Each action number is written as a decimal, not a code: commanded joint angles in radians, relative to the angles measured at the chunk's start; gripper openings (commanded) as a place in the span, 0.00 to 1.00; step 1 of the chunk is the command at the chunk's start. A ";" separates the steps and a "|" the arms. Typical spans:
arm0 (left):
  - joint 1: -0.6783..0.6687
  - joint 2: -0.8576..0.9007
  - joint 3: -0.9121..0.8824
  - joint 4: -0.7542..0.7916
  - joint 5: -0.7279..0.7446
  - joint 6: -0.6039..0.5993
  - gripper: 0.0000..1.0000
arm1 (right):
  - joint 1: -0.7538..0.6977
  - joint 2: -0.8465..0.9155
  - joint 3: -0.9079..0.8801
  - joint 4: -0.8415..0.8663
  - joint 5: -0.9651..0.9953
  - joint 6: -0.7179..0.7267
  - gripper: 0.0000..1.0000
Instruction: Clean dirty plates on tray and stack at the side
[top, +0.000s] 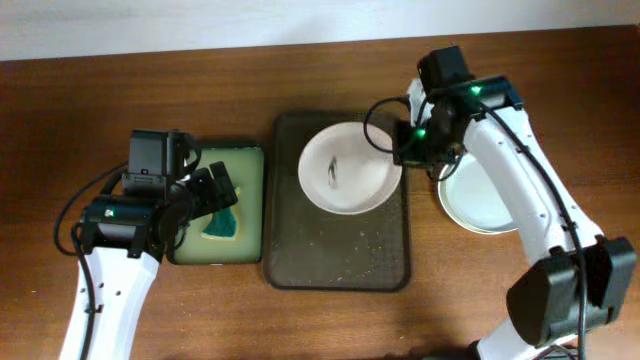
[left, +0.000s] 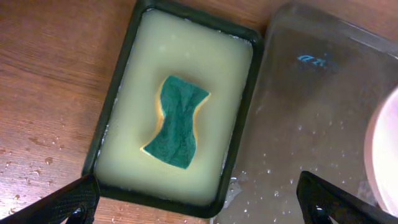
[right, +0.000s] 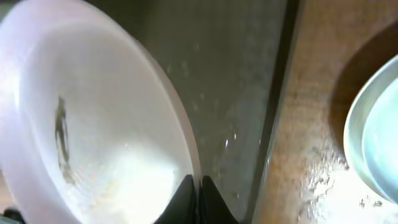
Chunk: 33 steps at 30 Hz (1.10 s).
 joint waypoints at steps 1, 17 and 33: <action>0.005 -0.006 0.009 0.000 -0.002 0.000 0.99 | 0.046 0.020 -0.188 0.076 0.095 0.002 0.04; 0.005 0.484 -0.156 0.263 -0.018 0.012 0.54 | 0.090 -0.383 -0.435 0.297 0.151 -0.043 0.57; 0.004 0.659 0.043 0.116 -0.018 0.092 0.39 | 0.003 -0.076 -0.453 0.260 0.143 0.013 0.56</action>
